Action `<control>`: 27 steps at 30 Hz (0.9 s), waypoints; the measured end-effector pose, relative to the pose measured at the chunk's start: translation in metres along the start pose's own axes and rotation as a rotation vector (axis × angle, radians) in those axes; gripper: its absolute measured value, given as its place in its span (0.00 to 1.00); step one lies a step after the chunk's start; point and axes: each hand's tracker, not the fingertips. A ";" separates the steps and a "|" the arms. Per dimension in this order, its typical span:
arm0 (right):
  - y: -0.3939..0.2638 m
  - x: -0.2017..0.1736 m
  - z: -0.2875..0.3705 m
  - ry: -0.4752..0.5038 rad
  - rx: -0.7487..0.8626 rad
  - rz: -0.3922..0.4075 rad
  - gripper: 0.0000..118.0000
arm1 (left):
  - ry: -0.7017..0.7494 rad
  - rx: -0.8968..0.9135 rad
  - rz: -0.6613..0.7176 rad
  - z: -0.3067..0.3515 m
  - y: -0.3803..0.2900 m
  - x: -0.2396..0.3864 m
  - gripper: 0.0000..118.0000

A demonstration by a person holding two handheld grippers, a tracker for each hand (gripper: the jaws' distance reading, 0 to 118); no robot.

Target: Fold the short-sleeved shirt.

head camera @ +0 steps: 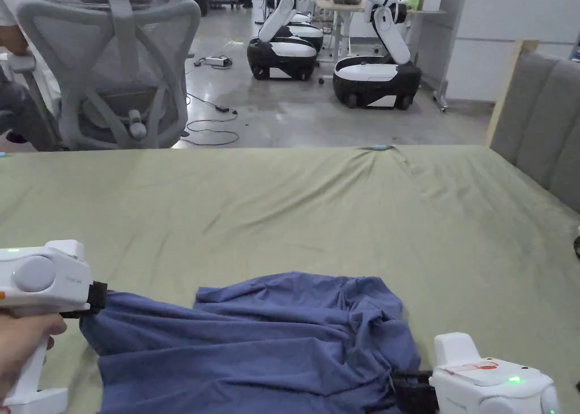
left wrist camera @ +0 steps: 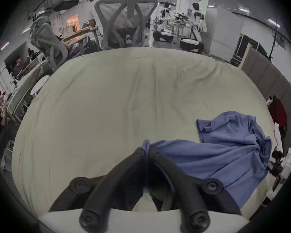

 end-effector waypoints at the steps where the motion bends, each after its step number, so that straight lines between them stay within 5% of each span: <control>1: -0.004 0.000 -0.007 0.045 -0.037 0.004 0.87 | -0.001 -0.001 0.002 -0.003 0.001 -0.001 0.01; 3: -0.008 -0.001 -0.015 0.141 -0.089 -0.026 0.61 | -0.005 0.004 -0.006 -0.002 -0.003 -0.001 0.01; 4: -0.003 0.002 0.000 0.096 -0.016 -0.016 0.54 | -0.004 0.011 -0.019 0.000 -0.005 0.000 0.01; 6: 0.007 0.011 0.015 0.241 0.004 -0.101 0.06 | -0.002 0.066 -0.057 0.010 -0.006 0.001 0.01; 17: 0.126 -0.009 0.146 -0.082 0.350 -0.025 0.06 | 0.183 0.391 -0.263 0.133 0.043 -0.007 0.01; 27: 0.245 0.004 0.228 -0.284 0.592 0.065 0.06 | 0.230 0.584 -0.183 0.207 0.123 -0.032 0.01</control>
